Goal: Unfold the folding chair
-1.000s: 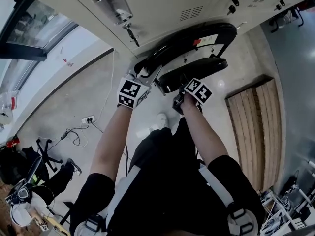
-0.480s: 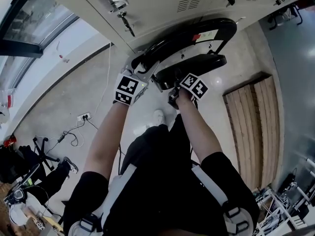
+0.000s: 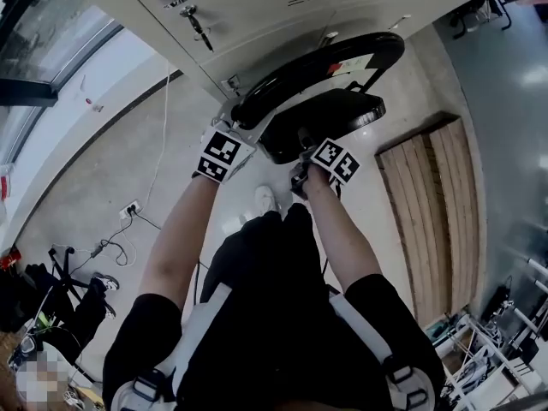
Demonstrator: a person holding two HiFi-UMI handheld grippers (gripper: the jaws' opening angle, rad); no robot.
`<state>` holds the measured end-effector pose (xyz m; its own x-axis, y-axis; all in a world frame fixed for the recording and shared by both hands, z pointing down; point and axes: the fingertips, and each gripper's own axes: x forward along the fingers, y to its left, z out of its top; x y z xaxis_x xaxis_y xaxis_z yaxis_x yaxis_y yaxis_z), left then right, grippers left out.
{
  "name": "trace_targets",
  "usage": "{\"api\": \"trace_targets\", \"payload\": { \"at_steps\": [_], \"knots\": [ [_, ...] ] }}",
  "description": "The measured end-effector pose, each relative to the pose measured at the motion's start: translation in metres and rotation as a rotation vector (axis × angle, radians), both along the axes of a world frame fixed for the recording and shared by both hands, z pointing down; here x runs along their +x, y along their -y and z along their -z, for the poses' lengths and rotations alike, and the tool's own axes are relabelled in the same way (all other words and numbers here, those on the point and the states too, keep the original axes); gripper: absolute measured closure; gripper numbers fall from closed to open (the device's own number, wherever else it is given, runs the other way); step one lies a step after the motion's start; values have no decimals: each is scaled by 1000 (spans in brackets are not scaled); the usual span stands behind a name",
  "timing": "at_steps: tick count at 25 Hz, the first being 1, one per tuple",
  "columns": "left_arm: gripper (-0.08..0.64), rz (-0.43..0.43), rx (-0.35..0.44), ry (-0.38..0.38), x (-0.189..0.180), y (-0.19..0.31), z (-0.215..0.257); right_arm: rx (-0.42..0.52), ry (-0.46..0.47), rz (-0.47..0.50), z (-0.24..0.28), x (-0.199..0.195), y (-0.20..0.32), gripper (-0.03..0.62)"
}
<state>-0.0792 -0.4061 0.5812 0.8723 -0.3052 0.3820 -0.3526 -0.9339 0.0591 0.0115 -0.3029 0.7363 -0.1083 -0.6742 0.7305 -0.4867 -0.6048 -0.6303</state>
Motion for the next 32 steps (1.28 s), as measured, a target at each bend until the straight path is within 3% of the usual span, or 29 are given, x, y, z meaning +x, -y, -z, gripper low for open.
{"api": "trace_targets", "payload": {
  "at_steps": [5,14,18,32],
  "knots": [
    [442,-26,-54,-47,3,-16,0,22,39,-11,-4,3,-26,372],
    [446,8,-99,-52,1,-13,-11,53,109,-22,-25,11,-76,376],
    [444,18,-123,-55,2,-16,-19,22,126,-29,-41,15,-104,365],
    [443,4,-94,-87,5,-38,-33,33,228,-35,-86,24,-172,356]
  ]
}}
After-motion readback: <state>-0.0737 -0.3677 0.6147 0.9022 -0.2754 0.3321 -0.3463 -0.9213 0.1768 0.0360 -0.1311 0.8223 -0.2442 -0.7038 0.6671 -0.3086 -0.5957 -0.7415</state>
